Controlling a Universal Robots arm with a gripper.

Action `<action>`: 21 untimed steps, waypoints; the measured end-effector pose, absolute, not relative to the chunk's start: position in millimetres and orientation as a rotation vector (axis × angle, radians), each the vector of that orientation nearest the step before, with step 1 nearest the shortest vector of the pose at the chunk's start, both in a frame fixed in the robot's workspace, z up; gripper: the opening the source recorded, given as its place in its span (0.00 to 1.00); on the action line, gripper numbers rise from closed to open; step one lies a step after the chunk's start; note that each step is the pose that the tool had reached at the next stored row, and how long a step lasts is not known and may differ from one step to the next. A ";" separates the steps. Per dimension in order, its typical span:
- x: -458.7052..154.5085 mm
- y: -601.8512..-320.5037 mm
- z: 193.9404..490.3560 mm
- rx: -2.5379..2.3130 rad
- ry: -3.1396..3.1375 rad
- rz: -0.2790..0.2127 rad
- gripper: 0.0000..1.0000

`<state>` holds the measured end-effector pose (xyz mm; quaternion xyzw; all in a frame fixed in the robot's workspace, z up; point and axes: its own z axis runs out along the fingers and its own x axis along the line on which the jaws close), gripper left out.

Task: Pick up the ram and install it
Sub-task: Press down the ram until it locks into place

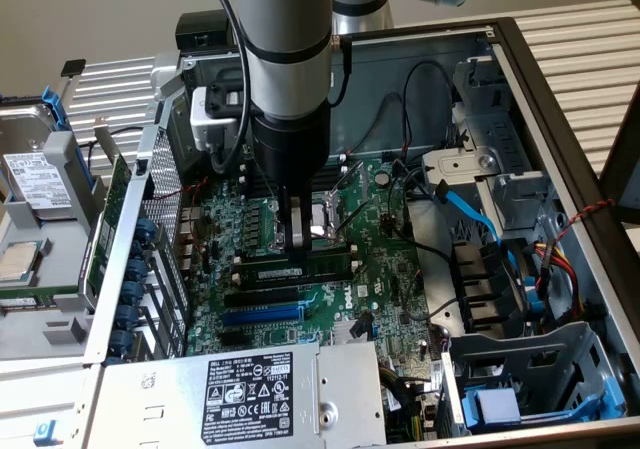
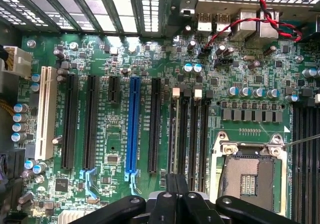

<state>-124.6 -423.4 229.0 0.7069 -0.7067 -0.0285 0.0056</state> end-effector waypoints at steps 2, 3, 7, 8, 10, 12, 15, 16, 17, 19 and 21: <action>-124.6 -423.5 229.0 2.213 -2.212 -0.089 0.11; -124.6 -423.5 229.0 2.213 -2.212 -0.089 0.11; -124.9 -423.6 228.5 2.213 -2.212 -0.089 0.11; -125.0 -423.5 228.3 2.213 -2.212 -0.089 0.11; -125.3 -423.6 228.0 2.213 -2.212 -0.089 0.11; -125.8 -423.5 227.5 2.213 -2.212 -0.089 0.11; -126.1 -423.5 226.4 2.213 -2.212 -0.089 0.11; -126.1 -423.6 226.0 2.213 -2.212 -0.089 0.11; -126.2 -423.6 225.6 2.213 -2.212 -0.089 0.11; -126.3 -423.6 225.4 2.213 -2.212 -0.089 0.11; -126.3 -423.5 225.4 2.213 -2.212 -0.089 0.11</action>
